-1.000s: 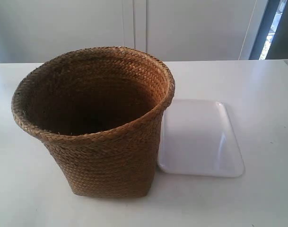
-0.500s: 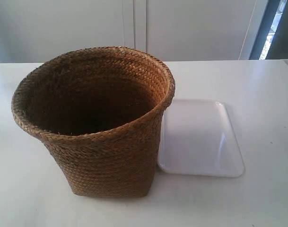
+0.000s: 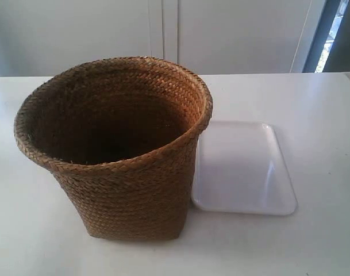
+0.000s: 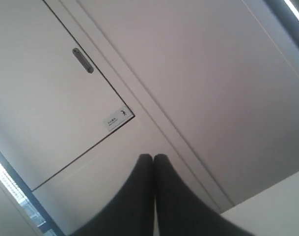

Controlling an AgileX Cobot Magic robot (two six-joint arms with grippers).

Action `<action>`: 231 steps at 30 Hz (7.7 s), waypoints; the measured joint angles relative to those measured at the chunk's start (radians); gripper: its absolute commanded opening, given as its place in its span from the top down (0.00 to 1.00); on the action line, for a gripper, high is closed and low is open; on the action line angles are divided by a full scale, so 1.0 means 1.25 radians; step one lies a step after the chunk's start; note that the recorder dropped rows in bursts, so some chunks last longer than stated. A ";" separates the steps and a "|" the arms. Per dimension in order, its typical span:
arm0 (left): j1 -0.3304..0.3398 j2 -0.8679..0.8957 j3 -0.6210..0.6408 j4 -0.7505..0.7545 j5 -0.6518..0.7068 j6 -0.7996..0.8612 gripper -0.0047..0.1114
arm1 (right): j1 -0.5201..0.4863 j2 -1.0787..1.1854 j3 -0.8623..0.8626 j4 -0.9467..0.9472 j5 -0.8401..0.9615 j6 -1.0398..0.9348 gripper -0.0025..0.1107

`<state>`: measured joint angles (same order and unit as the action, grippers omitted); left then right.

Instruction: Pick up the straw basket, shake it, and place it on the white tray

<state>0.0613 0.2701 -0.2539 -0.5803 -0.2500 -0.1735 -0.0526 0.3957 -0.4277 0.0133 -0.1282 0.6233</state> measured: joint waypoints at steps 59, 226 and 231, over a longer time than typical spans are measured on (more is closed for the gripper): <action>0.000 0.793 -0.822 0.142 0.799 0.322 0.96 | 0.013 0.832 -0.852 0.431 0.887 -0.700 0.53; -0.122 0.696 -0.709 0.103 0.729 0.339 0.96 | 0.407 0.844 -0.697 0.133 0.727 -0.451 0.98; -0.121 0.680 -0.719 0.101 0.741 0.335 0.96 | 0.409 0.810 -0.687 0.146 0.738 -0.453 0.98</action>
<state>-0.0900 1.1201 -1.1531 -0.4541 0.6760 0.2452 0.4580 1.4078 -1.2862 0.1958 0.7943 0.0574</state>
